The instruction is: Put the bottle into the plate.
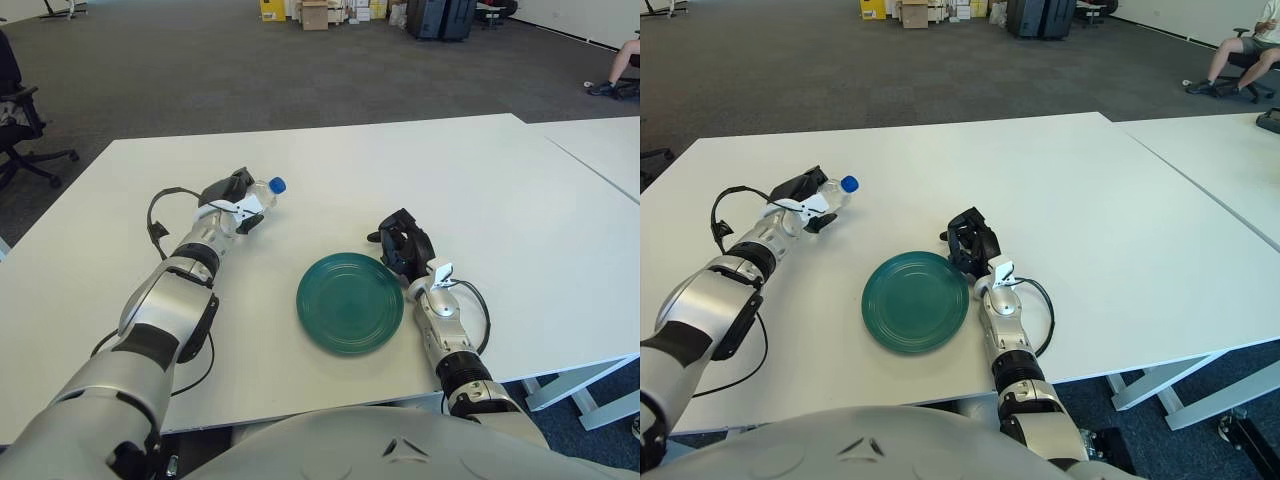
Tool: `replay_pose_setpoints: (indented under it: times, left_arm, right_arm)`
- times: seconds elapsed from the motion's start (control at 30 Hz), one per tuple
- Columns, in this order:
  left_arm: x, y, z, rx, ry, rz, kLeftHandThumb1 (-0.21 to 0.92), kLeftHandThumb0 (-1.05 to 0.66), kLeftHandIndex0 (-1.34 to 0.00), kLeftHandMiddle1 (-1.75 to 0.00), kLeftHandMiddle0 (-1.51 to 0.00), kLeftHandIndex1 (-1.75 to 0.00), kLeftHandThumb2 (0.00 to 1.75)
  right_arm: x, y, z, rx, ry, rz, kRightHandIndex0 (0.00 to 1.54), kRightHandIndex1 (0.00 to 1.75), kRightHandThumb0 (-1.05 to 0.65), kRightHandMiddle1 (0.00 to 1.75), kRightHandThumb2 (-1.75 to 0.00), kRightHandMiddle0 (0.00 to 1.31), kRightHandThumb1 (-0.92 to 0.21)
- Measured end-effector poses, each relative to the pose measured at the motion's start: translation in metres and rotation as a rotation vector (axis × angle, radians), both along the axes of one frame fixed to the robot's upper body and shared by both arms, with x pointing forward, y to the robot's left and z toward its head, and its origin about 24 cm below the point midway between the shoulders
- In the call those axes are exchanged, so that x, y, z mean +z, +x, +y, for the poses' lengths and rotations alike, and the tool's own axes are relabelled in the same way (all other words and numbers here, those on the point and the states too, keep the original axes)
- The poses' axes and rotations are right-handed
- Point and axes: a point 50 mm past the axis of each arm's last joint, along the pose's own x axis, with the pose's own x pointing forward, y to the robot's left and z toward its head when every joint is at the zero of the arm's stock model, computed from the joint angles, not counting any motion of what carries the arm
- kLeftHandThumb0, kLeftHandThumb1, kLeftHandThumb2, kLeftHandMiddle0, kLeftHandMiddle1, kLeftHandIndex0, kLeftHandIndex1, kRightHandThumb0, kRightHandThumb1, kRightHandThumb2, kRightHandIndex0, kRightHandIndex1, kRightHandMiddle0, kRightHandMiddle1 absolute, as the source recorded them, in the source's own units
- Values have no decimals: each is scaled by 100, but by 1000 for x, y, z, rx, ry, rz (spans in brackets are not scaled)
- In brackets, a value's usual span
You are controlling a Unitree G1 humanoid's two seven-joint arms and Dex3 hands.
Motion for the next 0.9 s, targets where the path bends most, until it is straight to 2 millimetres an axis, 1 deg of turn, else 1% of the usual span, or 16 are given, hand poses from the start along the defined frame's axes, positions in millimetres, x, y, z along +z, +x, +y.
replay_pose_setpoints:
  times: [0.33, 0.47, 0.53, 0.73, 0.9]
  left_arm:
    - [7, 4, 0, 25, -48, -41, 29, -47, -63, -175, -112, -175, 135]
    - [16, 9, 2, 58, -104, -71, 29, -47, -63, -175, -113, -175, 135]
    - [23, 13, 2, 73, -137, -92, 29, -47, -63, -175, -113, -175, 135]
    - [52, 26, -3, 84, -267, -208, 29, -47, -63, -175, -114, -175, 135]
    - [74, 34, -14, 51, -373, -293, 29, -47, -62, -175, -115, -175, 134]
  right_arm:
    - [0, 1, 0, 2, -4, 7, 42, 115, -37, 175, -79, 31, -72]
    - [0, 1, 0, -2, -7, 9, 43, 116, -37, 175, -79, 31, -72]
    - [0, 1, 0, -2, -6, 8, 43, 116, -37, 175, -79, 31, -72]
    - [-1, 1, 0, -1, -7, 9, 44, 117, -37, 175, -80, 31, -72]
    - [-1, 2, 0, -1, -9, 6, 44, 116, -37, 175, -80, 31, -71]
